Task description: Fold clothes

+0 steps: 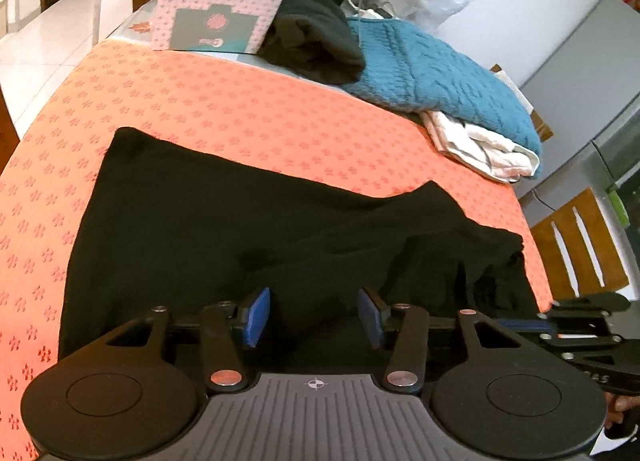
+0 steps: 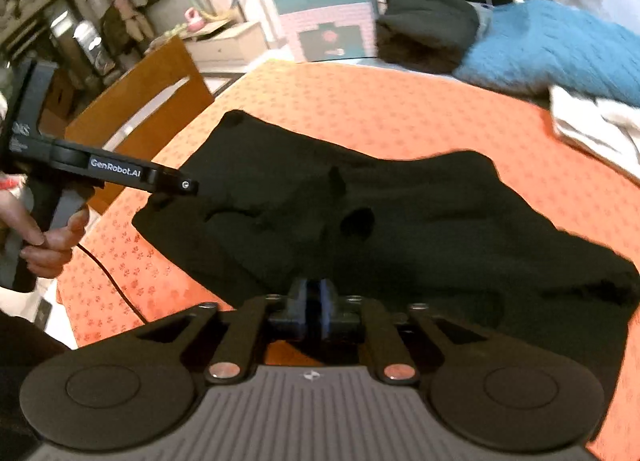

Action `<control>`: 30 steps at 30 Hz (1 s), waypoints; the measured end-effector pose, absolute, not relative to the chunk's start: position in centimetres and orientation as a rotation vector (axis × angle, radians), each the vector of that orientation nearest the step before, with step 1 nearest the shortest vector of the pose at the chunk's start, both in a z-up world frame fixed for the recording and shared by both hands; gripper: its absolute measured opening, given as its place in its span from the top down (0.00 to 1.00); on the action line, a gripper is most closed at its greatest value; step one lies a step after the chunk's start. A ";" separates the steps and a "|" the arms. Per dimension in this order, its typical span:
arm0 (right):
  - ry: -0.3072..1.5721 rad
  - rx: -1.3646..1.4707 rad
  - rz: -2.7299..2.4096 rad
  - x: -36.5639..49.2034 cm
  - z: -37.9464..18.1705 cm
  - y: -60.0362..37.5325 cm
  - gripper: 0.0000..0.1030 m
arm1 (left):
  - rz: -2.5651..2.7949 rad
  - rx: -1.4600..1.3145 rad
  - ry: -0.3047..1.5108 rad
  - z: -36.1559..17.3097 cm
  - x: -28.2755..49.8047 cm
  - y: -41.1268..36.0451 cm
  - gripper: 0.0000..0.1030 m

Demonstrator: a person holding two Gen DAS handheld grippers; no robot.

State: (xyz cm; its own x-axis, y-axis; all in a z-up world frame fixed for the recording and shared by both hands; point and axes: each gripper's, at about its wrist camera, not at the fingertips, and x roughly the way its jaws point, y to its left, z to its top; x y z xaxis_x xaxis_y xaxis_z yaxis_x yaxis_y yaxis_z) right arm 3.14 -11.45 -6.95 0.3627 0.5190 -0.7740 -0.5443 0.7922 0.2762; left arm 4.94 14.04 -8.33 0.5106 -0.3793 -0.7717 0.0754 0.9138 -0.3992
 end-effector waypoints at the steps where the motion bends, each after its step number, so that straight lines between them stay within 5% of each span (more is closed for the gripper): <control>1: 0.983 -0.050 0.694 3.4 -7.1 -10.8 0.74 | -0.284 -0.333 1.003 -8.3 4.9 13.9 0.50; 5: 1.011 -0.121 0.715 4.1 -8.4 -9.0 0.73 | -0.285 -0.322 1.014 -8.6 5.2 13.8 0.50; 8: 1.030 -0.143 0.738 4.0 -9.0 -8.8 0.98 | -0.273 -0.329 1.028 -9.2 5.5 13.8 0.50; 20: 1.034 -0.114 0.727 2.1 -6.8 -13.7 0.97 | -0.249 -0.340 1.045 -9.8 6.1 14.3 0.50; 25: 1.052 0.151 0.572 4.5 -7.7 -16.1 0.39 | -0.261 -0.337 1.032 -8.9 5.7 14.4 0.50; 30: 1.100 0.348 0.568 6.9 -9.6 -15.4 0.39 | -0.264 -0.322 1.032 -8.5 5.2 14.5 0.49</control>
